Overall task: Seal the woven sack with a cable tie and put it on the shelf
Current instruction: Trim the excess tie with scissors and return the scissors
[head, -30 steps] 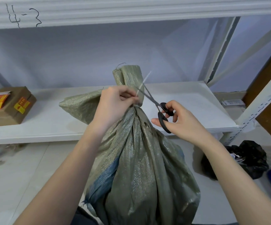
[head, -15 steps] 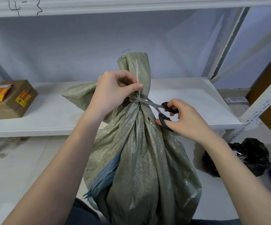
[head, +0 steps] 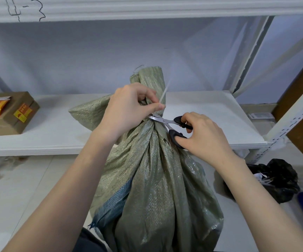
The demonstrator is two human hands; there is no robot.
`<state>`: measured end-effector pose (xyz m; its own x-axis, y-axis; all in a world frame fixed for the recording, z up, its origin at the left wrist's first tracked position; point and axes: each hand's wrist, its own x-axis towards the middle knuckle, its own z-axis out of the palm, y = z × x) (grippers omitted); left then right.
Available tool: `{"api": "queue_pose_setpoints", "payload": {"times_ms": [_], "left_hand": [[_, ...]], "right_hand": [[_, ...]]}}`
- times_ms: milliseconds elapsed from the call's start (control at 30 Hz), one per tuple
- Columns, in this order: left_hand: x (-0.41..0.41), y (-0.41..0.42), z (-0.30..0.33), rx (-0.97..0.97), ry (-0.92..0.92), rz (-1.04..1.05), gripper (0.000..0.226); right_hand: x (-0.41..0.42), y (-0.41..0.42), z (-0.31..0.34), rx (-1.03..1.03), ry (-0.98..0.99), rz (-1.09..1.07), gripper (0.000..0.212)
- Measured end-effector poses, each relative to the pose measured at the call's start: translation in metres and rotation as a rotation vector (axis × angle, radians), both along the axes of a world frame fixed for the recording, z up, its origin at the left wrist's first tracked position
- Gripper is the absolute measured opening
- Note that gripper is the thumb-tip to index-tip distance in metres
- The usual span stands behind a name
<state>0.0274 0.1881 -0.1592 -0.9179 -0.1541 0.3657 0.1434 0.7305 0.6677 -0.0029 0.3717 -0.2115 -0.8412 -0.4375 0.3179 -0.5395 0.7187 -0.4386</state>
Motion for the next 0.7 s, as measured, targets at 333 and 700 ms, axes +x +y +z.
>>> {"api": "queue_pose_setpoints", "payload": {"times_ms": [333,700], "left_hand": [[-0.0016,-0.0049,-0.0019,0.018,-0.013,0.002,0.017],[-0.004,-0.0056,-0.0042,0.01,-0.01,-0.002,0.014]], "right_hand": [[-0.0027,-0.0044,0.0011,0.043,0.001,0.021,0.024],[-0.0014,-0.0052,0.0042,0.089,-0.005,0.024,0.028]]}}
